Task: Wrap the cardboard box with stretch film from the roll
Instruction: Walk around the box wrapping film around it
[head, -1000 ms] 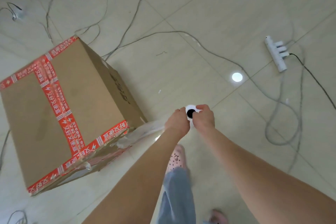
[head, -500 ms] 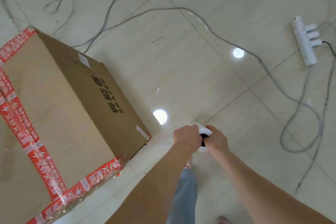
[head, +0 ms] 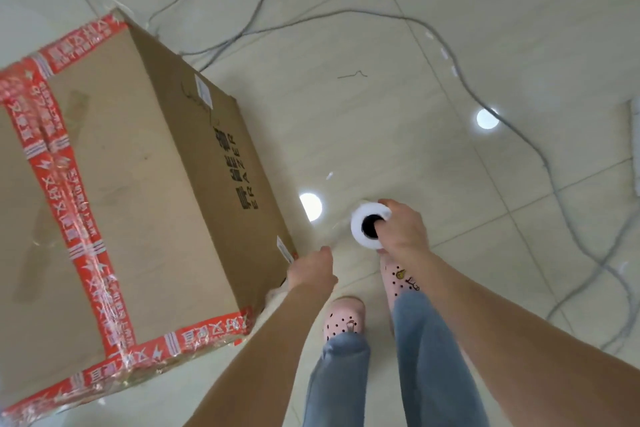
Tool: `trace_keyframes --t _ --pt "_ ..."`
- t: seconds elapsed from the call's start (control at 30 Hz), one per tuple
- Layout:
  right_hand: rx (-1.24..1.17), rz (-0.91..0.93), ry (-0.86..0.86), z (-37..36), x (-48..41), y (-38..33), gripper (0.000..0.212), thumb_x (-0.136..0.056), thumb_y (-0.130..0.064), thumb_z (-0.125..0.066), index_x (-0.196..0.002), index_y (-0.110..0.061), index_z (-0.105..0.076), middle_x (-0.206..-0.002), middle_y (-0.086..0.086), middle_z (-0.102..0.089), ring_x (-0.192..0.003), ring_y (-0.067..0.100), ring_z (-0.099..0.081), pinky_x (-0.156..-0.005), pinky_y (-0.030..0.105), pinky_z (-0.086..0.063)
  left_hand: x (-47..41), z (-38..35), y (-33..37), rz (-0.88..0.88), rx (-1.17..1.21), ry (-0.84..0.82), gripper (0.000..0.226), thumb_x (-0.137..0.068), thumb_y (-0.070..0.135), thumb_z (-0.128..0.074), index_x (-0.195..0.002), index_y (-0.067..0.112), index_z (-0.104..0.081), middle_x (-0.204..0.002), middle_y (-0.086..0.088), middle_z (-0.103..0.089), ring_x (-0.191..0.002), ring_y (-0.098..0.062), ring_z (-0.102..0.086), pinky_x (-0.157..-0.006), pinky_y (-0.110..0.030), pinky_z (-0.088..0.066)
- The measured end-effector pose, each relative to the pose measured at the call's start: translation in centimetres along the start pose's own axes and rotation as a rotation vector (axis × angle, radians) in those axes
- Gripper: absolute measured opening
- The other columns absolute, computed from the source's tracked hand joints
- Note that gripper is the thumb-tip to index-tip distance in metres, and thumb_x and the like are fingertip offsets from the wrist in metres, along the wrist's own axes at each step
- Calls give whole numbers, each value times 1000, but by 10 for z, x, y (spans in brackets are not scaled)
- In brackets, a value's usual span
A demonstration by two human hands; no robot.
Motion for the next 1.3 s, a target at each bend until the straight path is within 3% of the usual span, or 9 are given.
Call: trace_keyframes --t 0.07,0.23,0.5,0.63,0.77,0.87,0.97,1.1,1.3 --pt "8 33 -35 0 -9 -23 47 -87 -8 -46 -130 -24 -56 -123 4 -60 -80 28 -68 -65 37 -60 -3 13 -7 37 -24 112 21 -95 11 -49 -113 14 -60 -107 -7 -64 -97 -26 -64 -72 -32 -51" --pt "164 176 -85 -11 -25 -82 41 -83 -4 -44 -114 -23 -64 -108 4 -65 -79 33 -69 -71 44 -58 -9 52 -42 195 212 244 21 -90 8 -43 -94 8 -64 -83 -7 -61 -72 -25 -56 -59 -28 -42" --pt "411 290 -110 -38 -50 -143 38 -82 -7 -45 -111 -24 -64 -106 5 -65 -82 34 -67 -77 40 -57 -19 90 -82 232 562 487 14 -91 16 -44 -94 9 -57 -84 -9 -64 -76 -30 -61 -61 -33 -51" --pt "434 291 -103 -45 -56 -155 36 -80 -8 -43 -105 -24 -64 -99 5 -66 -80 33 -67 -77 37 -57 -30 115 -81 144 944 642 28 -89 14 -50 -117 13 -54 -99 -3 -64 -91 -23 -61 -79 -36 -52" --pt "177 131 -174 -49 -51 -156 28 -78 -18 -54 -105 -22 -61 -94 2 -67 -80 27 -69 -76 39 -58 -46 138 -64 12 917 438 56 -92 23 -51 -145 21 -33 -126 -8 -56 -112 -24 -57 -89 -30 -47" --pt "-192 -106 -291 -52 -43 -152 28 -78 -5 -54 -102 -14 -64 -98 8 -70 -84 27 -70 -74 41 -60 -56 150 -61 51 745 334 46 -96 16 -45 -142 20 -42 -128 -12 -58 -111 -27 -57 -91 -32 -46" --pt "-200 -127 -288 -50 -44 -150 25 -83 5 -48 -86 -17 -59 -90 6 -64 -84 31 -69 -73 41 -60 -62 156 -60 70 690 255 32 -94 9 -46 -124 9 -58 -119 -13 -62 -98 -26 -59 -89 -35 -49" --pt "-225 -167 -256 -46 -47 -154 27 -84 5 -49 -93 -19 -59 -94 7 -62 -86 32 -68 -71 41 -60 -65 159 -55 88 665 237 23 -92 8 -46 -108 9 -63 -103 -13 -65 -95 -30 -63 -79 -36 -53" --pt "-63 -96 -249 -45 -58 -167 28 -84 0 -50 -98 -20 -63 -101 7 -65 -95 30 -65 -81 41 -57 -70 169 -60 61 576 218 31 -92 8 -44 -120 13 -57 -110 -13 -63 -94 -31 -61 -76 -36 -51"
Point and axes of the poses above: each hand's wrist, its own x-axis away from the middle knuckle, its own z-axis out of the back of the hand, y = z × x, the point moved 2 cm from there along -x, towards the middle knuckle
